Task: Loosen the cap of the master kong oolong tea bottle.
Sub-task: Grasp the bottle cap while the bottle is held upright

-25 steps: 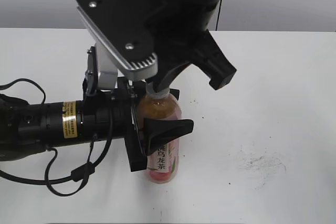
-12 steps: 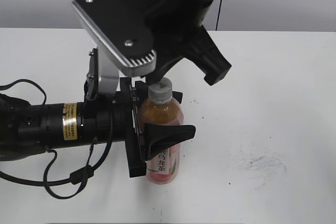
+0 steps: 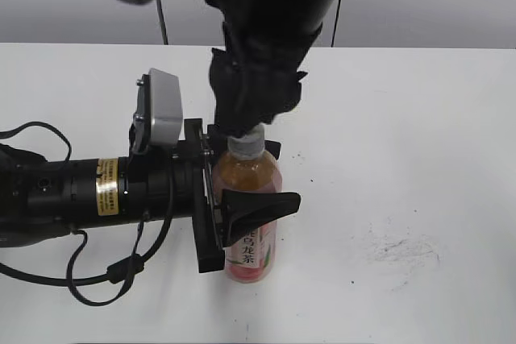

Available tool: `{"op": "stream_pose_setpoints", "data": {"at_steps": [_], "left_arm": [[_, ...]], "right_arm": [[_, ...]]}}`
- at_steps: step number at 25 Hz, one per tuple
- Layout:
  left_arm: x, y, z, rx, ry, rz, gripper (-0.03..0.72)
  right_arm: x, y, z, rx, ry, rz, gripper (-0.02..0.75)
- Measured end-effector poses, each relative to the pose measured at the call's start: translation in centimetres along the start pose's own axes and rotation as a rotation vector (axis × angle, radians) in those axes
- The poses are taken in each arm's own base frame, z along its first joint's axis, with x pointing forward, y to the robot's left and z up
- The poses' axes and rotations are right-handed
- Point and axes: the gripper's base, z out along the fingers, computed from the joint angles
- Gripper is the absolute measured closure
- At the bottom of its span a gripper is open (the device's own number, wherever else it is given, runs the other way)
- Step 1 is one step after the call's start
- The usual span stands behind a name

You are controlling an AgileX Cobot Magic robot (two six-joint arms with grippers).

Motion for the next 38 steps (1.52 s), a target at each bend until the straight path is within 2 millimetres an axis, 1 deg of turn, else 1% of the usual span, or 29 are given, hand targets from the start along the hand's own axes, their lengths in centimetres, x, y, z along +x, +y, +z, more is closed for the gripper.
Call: {"op": "stream_pose_setpoints", "data": {"at_steps": [1, 2, 3, 4, 8, 12, 15, 18, 21, 23, 26, 29, 32, 38], "left_arm": [[0.0, 0.0, 0.0, 0.000, 0.000, 0.000, 0.241], [0.0, 0.0, 0.0, 0.000, 0.000, 0.000, 0.241], [0.0, 0.0, 0.0, 0.000, 0.000, 0.000, 0.241], [0.0, 0.0, 0.0, 0.000, 0.000, 0.000, 0.241], [0.0, 0.0, 0.0, 0.000, 0.000, 0.000, 0.241], [0.0, 0.0, 0.0, -0.004, -0.001, -0.001, 0.241], [0.0, 0.0, 0.0, -0.004, -0.002, -0.002, 0.241], [0.0, 0.0, 0.0, -0.005, -0.002, -0.002, 0.241], [0.0, 0.0, 0.0, -0.005, -0.002, -0.002, 0.241], [0.0, 0.0, 0.0, -0.005, -0.002, -0.002, 0.241], [0.0, 0.1, 0.0, -0.009, -0.002, -0.004, 0.241], [0.0, 0.1, 0.0, -0.010, 0.000, -0.004, 0.241], [0.0, 0.1, 0.0, -0.010, 0.000, -0.005, 0.241], [0.0, 0.0, 0.0, -0.005, -0.003, -0.002, 0.241]], "right_arm": [[0.0, 0.0, 0.0, 0.000, 0.000, 0.111, 0.248], [0.0, 0.0, 0.0, 0.000, 0.000, 0.111, 0.248], [0.0, 0.0, 0.0, 0.001, 0.001, 0.305, 0.245], [0.0, 0.0, 0.0, 0.001, 0.001, 0.408, 0.247], [0.0, -0.1, 0.3, -0.002, 0.006, 0.639, 0.269], [0.3, 0.2, 1.0, -0.014, 0.033, 0.755, 0.273], [0.8, 0.5, 1.8, -0.028, 0.064, 0.782, 0.276], [0.9, 0.6, 1.9, -0.031, 0.070, 0.795, 0.279], [0.8, 0.5, 2.5, -0.038, 0.083, 0.800, 0.318], [0.9, 0.4, 3.4, -0.047, 0.104, 0.802, 0.367], [1.0, 0.2, 4.0, -0.034, 0.124, 0.778, 0.454], [1.1, 0.1, 4.0, -0.021, 0.131, 0.707, 0.454], [1.1, 0.1, 3.9, -0.025, 0.130, 0.552, 0.457], [1.0, 0.0, 3.5, -0.049, 0.114, 0.102, 0.458]]}}
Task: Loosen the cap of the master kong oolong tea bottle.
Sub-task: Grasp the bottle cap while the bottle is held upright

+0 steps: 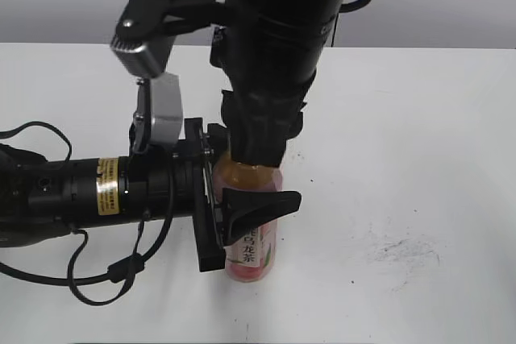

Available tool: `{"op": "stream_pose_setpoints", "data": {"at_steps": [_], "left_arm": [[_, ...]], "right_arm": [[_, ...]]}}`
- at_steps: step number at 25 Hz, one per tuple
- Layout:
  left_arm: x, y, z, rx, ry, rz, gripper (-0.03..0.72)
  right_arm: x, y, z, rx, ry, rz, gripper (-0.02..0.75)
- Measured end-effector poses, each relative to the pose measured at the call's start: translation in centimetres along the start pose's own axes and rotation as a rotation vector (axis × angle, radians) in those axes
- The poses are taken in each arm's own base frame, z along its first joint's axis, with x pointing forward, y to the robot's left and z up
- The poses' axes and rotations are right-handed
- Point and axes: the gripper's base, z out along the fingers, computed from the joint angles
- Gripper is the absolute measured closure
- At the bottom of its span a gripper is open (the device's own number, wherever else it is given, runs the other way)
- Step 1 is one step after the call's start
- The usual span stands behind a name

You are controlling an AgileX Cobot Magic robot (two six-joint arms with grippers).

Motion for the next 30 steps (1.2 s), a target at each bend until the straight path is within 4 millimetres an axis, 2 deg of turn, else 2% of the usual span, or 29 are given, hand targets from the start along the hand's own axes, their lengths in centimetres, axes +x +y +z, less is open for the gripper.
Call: {"op": "stream_pose_setpoints", "data": {"at_steps": [8, 16, 22, 30], "left_arm": [[-0.10, -0.18, 0.00, 0.020, -0.011, 0.014, 0.242], [0.00, -0.31, -0.01, 0.034, 0.000, 0.021, 0.242], [0.02, -0.30, 0.00, 0.033, 0.002, 0.017, 0.242], [0.02, -0.29, 0.00, 0.032, 0.002, 0.014, 0.242]], "right_arm": [[-0.38, 0.26, -0.45, -0.027, -0.043, -0.577, 0.458], [-0.39, 0.35, -0.32, -0.032, -0.053, -0.957, 0.458], [-0.30, 0.25, -0.32, -0.023, -0.042, -1.188, 0.458], [-0.27, 0.19, -0.34, -0.019, -0.036, -1.291, 0.458]]}}
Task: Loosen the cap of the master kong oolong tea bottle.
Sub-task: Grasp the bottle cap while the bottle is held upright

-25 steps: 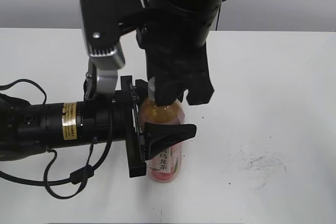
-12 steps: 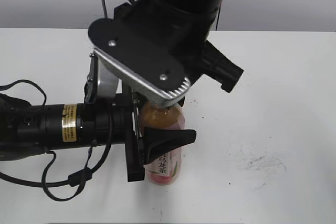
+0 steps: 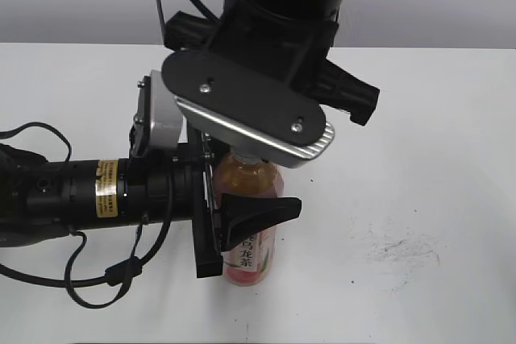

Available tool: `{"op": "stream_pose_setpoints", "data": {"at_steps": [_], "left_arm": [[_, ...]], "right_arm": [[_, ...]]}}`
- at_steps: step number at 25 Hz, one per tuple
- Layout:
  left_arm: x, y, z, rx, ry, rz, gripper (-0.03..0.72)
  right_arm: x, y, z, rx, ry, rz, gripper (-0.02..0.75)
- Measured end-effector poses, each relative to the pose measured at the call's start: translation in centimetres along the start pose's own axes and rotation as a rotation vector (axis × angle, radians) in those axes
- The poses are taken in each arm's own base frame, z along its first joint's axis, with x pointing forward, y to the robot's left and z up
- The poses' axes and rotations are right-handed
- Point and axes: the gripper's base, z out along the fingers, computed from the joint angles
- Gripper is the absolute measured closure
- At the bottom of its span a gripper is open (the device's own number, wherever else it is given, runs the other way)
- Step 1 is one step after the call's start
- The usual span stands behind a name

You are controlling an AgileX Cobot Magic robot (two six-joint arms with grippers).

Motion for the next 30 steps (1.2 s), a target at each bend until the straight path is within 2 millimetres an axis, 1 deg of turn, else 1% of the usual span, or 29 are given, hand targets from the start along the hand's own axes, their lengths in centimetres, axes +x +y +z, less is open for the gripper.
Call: {"op": "stream_pose_setpoints", "data": {"at_steps": [5, 11, 14, 20, 27, 30], "left_arm": [[0.00, 0.00, 0.00, 0.000, 0.000, 0.000, 0.242], [0.00, -0.01, 0.00, 0.001, 0.000, 0.000, 0.242], [0.01, -0.01, 0.00, 0.002, 0.001, 0.000, 0.242], [0.01, -0.02, 0.00, 0.002, 0.001, -0.002, 0.242], [0.01, -0.03, 0.00, 0.003, 0.001, -0.003, 0.242], [-0.03, -0.06, 0.00, 0.007, -0.004, -0.002, 0.242]], "right_arm": [[0.00, 0.00, 0.00, 0.000, 0.000, -0.085, 0.458], [0.00, 0.00, 0.00, 0.000, 0.000, -0.108, 0.458], [-0.01, 0.00, 0.00, 0.001, -0.001, -0.191, 0.458], [0.00, -0.01, 0.00, 0.001, 0.000, -0.427, 0.458], [0.00, -0.03, 0.00, 0.003, 0.000, -0.506, 0.458], [-0.06, 0.02, -0.29, 0.009, 0.005, -0.537, 0.458]]}}
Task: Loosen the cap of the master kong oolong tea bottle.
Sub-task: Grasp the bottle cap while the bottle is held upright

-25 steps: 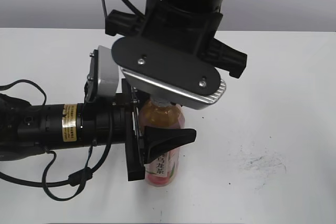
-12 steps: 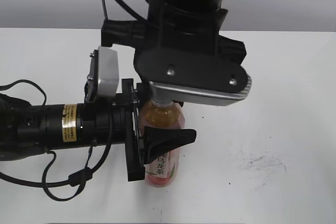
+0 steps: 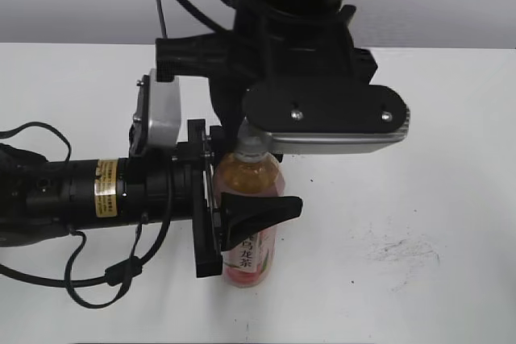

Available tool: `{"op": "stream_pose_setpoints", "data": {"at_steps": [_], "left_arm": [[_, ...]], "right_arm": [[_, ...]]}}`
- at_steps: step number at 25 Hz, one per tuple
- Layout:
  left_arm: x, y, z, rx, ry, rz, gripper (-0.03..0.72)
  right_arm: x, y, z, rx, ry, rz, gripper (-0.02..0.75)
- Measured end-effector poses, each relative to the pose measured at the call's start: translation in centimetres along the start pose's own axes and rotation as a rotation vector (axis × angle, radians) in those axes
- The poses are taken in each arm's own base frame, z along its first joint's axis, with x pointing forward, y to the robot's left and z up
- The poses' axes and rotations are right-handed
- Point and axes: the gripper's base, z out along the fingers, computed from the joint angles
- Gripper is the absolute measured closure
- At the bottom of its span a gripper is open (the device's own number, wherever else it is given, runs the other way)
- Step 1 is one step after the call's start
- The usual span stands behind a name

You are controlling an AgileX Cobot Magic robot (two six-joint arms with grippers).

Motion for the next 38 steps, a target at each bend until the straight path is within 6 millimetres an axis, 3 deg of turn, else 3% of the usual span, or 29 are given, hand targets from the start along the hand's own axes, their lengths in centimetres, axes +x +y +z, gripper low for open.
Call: {"op": "stream_pose_setpoints", "data": {"at_steps": [12, 20, 29, 31, 35, 38], "left_arm": [[-0.2, -0.1, 0.0, 0.010, -0.019, 0.000, 0.242], [-0.2, -0.1, 0.0, 0.017, -0.017, 0.002, 0.242], [-0.2, -0.1, 0.0, 0.019, -0.015, 0.002, 0.242], [0.0, -0.1, 0.0, 0.018, 0.005, 0.003, 0.242], [0.1, -0.2, 0.0, 0.021, 0.009, 0.006, 0.242], [0.1, -0.2, 0.0, 0.022, 0.008, 0.007, 0.242]], "right_arm": [[-0.2, 0.0, -0.5, 0.012, 0.005, -0.020, 0.458], [-0.2, -0.1, -0.5, 0.020, -0.003, 0.086, 0.458], [-0.3, -0.2, -0.5, 0.024, -0.013, 0.547, 0.432], [-0.2, -0.2, -1.0, 0.045, 0.002, 0.676, 0.380], [-0.1, -0.3, -2.1, 0.085, 0.031, 0.919, 0.199], [-0.1, -0.3, -2.1, 0.088, 0.029, 1.116, 0.163]]}}
